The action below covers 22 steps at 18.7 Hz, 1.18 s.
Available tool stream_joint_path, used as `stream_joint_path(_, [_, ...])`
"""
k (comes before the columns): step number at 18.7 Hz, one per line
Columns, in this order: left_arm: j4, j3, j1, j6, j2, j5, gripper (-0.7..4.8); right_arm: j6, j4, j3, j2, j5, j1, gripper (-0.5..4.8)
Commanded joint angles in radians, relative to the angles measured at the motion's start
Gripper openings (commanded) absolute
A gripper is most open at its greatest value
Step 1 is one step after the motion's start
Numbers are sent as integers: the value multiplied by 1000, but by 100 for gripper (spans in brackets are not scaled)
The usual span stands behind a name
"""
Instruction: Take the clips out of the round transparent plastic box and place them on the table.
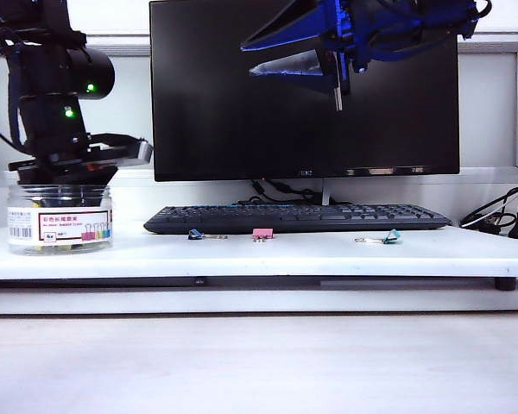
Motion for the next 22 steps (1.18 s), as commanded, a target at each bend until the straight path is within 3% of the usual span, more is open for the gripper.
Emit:
stream_joint_path(1, [19,-2,0,2,16,13,144,-6,20,5,-5,-8,2,148])
stream_joint_path(3, [26,-1,0,2,16,12,131,-6,23,5,-5,-8,2,148])
stream_joint_path(4, [26,-2,0,2,16,12,26,-6,23,5,-5,-8,2,148])
stream_joint_path(5, [29,-2,0,2,16,12,-6,-6,23,5,-5,-8,2,148])
stream_joint_path(13, [27,-1,0,-18,-6,5,-6,-6,22,5,-5,-8,2,148])
stream_joint_path(22, [-33,0,0,-25,-167,13,-6,-5,15,5,-5,-8,2,148])
